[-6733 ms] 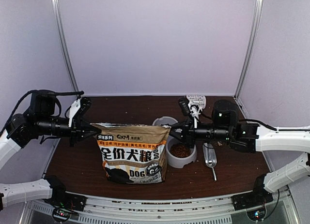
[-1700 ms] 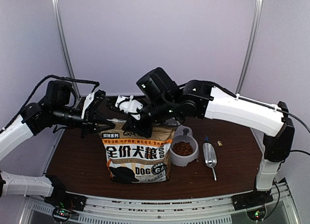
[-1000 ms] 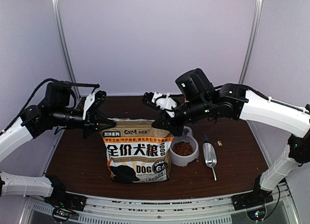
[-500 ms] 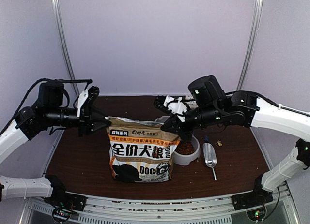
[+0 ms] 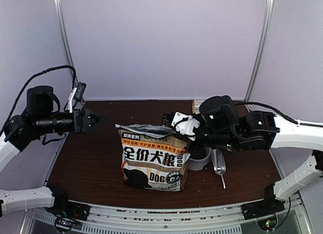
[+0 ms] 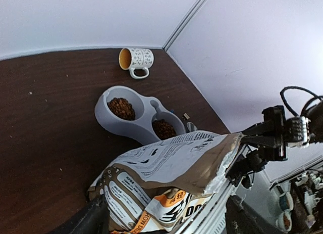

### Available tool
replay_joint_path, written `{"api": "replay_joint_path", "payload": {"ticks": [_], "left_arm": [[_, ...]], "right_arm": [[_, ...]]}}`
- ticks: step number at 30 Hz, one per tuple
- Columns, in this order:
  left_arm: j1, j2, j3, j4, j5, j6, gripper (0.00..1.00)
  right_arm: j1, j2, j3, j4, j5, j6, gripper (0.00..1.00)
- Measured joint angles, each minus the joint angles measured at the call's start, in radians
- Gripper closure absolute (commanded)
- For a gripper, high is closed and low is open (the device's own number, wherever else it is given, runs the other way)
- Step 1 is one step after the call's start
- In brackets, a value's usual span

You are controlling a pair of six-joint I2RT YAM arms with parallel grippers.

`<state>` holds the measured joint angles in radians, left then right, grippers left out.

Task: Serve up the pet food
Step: Press the seal on the pet food bag.

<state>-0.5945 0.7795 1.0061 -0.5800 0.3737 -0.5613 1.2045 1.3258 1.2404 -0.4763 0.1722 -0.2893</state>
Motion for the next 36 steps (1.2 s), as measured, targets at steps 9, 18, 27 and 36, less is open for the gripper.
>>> {"api": "replay_joint_path", "payload": {"ticks": [9, 18, 27, 36], "left_arm": [[0.000, 0.126, -0.034, 0.063, 0.098, -0.257, 0.18], [0.002, 0.164, -0.074, 0.122, 0.183, -0.359, 0.31], [0.004, 0.168, -0.094, 0.116, 0.251, -0.390, 0.42], [0.004, 0.184, -0.094, 0.120, 0.307, -0.389, 0.61]], "right_arm": [[0.088, 0.008, -0.035, 0.061, 0.148, -0.043, 1.00], [0.114, 0.011, -0.061, 0.105, 0.212, -0.067, 1.00], [0.119, 0.019, -0.069, 0.122, 0.234, -0.079, 1.00], [0.121, 0.039, -0.068, 0.131, 0.256, -0.083, 1.00]]}}
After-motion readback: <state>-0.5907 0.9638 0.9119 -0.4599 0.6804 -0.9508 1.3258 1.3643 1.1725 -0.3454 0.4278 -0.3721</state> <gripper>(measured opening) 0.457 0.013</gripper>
